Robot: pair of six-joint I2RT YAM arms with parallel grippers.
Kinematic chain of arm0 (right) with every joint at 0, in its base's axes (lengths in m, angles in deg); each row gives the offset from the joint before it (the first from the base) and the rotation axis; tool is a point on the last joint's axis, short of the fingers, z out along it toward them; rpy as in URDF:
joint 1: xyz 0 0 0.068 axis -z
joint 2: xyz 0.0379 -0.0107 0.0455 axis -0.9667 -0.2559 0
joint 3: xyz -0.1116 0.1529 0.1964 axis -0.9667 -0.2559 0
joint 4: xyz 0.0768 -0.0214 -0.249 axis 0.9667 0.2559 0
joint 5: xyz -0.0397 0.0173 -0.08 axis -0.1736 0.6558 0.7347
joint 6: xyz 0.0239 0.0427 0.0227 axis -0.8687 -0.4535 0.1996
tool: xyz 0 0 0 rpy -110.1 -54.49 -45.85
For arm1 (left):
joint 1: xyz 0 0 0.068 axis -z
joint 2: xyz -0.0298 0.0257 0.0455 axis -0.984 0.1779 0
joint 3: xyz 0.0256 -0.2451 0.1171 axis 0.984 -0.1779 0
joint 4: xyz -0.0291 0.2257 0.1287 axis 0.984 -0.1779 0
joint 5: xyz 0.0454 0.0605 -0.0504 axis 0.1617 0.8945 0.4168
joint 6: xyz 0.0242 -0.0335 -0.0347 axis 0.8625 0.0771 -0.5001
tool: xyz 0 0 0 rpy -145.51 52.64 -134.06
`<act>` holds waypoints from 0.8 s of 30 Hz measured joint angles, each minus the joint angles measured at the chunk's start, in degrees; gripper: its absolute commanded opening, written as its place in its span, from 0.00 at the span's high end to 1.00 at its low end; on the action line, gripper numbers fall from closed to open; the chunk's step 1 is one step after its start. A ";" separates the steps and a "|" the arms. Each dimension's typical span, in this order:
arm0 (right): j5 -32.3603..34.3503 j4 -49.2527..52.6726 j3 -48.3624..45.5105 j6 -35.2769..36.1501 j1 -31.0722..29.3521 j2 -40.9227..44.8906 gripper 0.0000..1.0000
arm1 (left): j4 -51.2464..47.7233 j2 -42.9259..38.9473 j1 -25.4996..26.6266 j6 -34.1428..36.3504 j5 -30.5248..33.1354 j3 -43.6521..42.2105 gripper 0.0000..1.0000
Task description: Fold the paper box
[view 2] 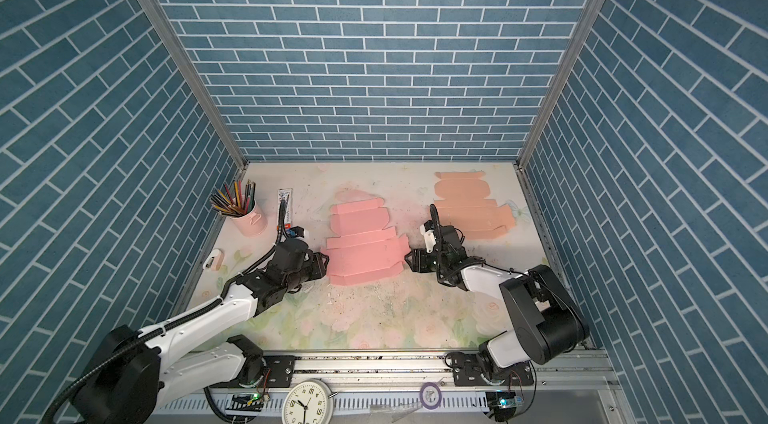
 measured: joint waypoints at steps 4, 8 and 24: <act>-0.79 0.44 3.15 1.25 -0.28 -3.28 0.56 | 0.00 -2.67 0.00 0.85 -0.55 0.00 0.53; -1.53 0.98 5.86 1.92 -0.57 -6.25 0.67 | 0.50 -5.22 0.00 1.86 -1.90 -0.04 0.53; -1.70 13.22 18.95 13.33 -1.70 -14.62 0.95 | 4.98 -9.60 0.00 5.66 -3.87 -0.22 0.52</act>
